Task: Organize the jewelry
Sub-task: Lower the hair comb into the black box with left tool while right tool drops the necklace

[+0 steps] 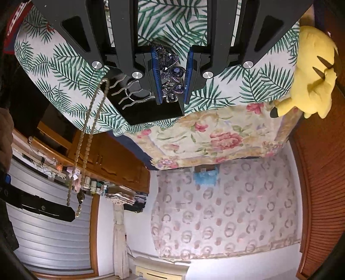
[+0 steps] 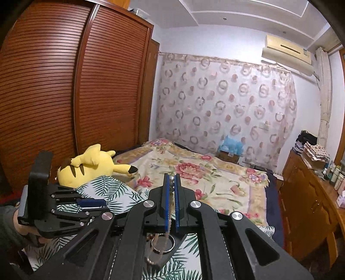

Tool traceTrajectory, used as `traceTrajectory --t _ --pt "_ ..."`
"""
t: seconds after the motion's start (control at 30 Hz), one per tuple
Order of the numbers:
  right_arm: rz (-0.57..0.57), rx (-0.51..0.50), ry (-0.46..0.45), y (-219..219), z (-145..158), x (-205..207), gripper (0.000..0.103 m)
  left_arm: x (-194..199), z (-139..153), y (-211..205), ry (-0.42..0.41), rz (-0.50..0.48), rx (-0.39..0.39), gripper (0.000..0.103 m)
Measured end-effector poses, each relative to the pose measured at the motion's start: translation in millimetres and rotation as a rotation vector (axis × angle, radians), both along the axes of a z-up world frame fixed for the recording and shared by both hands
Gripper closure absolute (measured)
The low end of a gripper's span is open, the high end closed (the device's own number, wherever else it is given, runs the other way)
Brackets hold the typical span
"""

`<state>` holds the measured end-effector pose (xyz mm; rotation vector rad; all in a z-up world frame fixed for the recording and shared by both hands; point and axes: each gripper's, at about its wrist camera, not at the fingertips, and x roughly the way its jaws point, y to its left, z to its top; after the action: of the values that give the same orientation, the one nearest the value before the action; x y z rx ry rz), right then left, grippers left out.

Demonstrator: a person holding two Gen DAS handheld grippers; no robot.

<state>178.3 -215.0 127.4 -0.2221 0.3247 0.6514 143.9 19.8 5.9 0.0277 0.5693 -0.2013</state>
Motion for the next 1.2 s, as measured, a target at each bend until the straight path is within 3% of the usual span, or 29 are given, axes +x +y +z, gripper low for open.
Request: traceTrajectory --t 0.43,1.07,1.2 --pt "0.025 0.014 0.058 10.7 -18.3 32.0 0.098 35.2 -18.7 -7.9 0.053 -0.024 0.01 0.085" --pt "0.057 -0.09 0.32 31.1 -135.0 54.2 0.097 63.8 -42.4 -26.3 0.143 -0.053 0.055 0.085" --pt "0.044 -0.092 0.328 27.3 -144.8 53.0 0.091 65.3 -44.9 -30.1 0.147 -0.053 0.067 0.085"
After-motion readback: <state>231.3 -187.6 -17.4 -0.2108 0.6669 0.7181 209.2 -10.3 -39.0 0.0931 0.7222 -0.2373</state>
